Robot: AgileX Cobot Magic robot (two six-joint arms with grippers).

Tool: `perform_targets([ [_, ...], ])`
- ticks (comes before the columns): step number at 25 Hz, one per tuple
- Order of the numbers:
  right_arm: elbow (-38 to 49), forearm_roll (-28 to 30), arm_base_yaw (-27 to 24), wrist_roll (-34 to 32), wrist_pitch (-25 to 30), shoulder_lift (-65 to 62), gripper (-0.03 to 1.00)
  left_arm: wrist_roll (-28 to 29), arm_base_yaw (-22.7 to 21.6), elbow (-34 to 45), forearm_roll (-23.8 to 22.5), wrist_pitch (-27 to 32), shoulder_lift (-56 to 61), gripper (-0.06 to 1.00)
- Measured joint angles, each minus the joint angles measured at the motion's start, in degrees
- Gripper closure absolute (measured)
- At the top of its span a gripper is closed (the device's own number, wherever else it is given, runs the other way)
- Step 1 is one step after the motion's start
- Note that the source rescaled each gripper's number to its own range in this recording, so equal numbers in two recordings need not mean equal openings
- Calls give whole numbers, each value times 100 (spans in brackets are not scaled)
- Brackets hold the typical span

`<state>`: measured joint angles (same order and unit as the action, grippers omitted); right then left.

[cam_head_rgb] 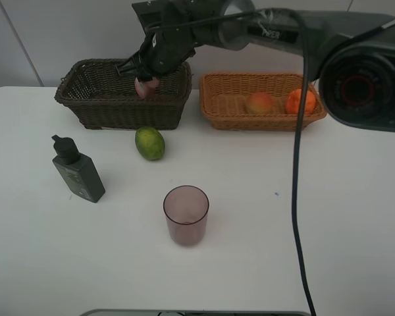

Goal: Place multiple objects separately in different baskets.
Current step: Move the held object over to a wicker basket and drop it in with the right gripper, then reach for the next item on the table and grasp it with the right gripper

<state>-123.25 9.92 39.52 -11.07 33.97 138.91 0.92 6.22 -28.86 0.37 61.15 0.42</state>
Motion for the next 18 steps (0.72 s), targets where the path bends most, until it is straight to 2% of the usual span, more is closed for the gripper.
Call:
perform_targets([
  [2, 0, 2, 0, 0, -21, 0, 60, 0, 0, 0, 0, 0, 0, -5],
  [6, 0, 2, 0, 0, -96, 0, 26, 0, 0, 0, 0, 0, 0, -5],
  [8, 0, 2, 0, 0, -96, 0, 15, 0, 0, 0, 0, 0, 0, -5],
  [11, 0, 2, 0, 0, -96, -33, 9, 0, 0, 0, 0, 0, 0, -5],
  [18, 0, -5, -51, 0, 60, -334, 7, 0, 0, 0, 0, 0, 0, -5],
])
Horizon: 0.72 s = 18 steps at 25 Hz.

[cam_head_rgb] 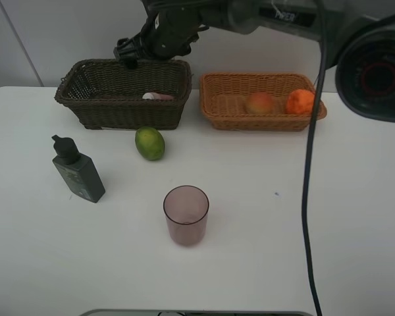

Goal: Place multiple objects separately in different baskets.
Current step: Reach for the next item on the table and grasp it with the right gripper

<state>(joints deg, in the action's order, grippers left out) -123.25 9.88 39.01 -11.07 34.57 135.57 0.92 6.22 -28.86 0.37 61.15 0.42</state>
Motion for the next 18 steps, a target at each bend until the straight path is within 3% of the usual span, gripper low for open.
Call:
perform_targets([
  [7, 0, -4, -13, 0, 749, -424, 7, 0, 0, 0, 0, 0, 0, -5],
  [13, -6, -4, -13, 6, 1758, -876, 7, 0, 0, 0, 0, 0, 0, -5],
  [18, -18, -3, -13, 419, 2837, -1103, 7, 0, 0, 0, 0, 0, 0, -5],
])
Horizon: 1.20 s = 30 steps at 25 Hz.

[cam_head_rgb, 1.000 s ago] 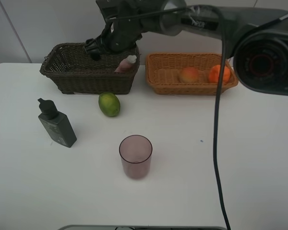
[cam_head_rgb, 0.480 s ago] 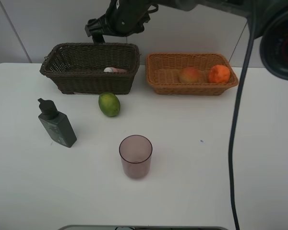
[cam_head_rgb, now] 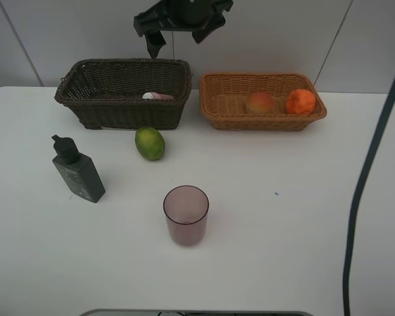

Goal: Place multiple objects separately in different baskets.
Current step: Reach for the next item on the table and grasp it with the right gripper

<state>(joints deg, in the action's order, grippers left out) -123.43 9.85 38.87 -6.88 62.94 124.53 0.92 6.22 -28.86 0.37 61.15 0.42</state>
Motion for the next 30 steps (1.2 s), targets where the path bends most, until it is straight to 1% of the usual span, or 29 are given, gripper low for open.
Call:
perform_targets([
  [4, 0, 0, 0, 284, 592, -73, 7, 0, 0, 0, 0, 0, 0, -5],
  [9, 22, 0, 0, 479, 683, -214, 7, 0, 0, 0, 0, 0, 0, -5],
  [12, 379, 0, 0, 572, 679, -466, 7, 0, 0, 0, 0, 0, 0, -5],
  [15, 1034, 0, 0, 813, 684, -807, 7, 0, 0, 0, 0, 0, 0, -5],
  [18, 1953, -63, 0, 913, 659, -1213, 7, 0, 0, 0, 0, 0, 0, -5],
  [20, 2591, -218, 0, 928, 479, -1524, 7, 0, 0, 0, 0, 0, 0, -5],
  [25, 4187, -565, 5, 928, -292, -2100, 7, 0, 0, 0, 0, 0, 0, -5],
  [27, 4599, -646, 55, 928, -411, -2175, 7, 0, 0, 0, 0, 0, 0, -5],
  [30, 4946, -985, 213, 928, -460, -2176, 7, 0, 0, 0, 0, 0, 0, -5],
])
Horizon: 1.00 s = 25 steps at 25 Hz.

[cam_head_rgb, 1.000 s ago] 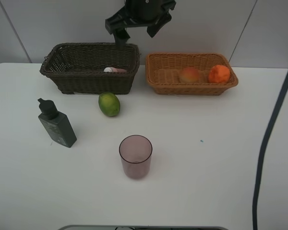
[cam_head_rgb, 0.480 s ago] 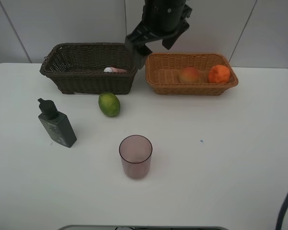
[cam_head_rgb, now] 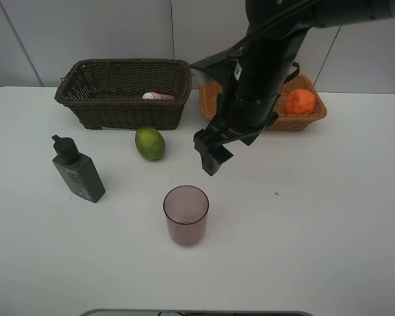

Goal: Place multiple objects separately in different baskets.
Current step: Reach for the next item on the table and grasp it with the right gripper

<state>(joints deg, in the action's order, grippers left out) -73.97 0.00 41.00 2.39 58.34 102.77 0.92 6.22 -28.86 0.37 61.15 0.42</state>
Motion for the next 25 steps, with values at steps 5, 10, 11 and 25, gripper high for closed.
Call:
perform_targets([
  [5, 85, -345, 176, 0, -135, 0, 7, 0, 0, 0, 0, 0, 0, -5],
  [10, 85, -370, 231, 0, -249, 87, 7, 0, 0, 0, 0, 0, 0, -5],
  [11, 85, -370, 252, 0, -273, 132, 7, 0, 0, 0, 0, 0, 0, -5],
  [25, 85, -370, 323, 0, -710, 688, 7, 0, 0, 0, 0, 0, 0, -5],
])
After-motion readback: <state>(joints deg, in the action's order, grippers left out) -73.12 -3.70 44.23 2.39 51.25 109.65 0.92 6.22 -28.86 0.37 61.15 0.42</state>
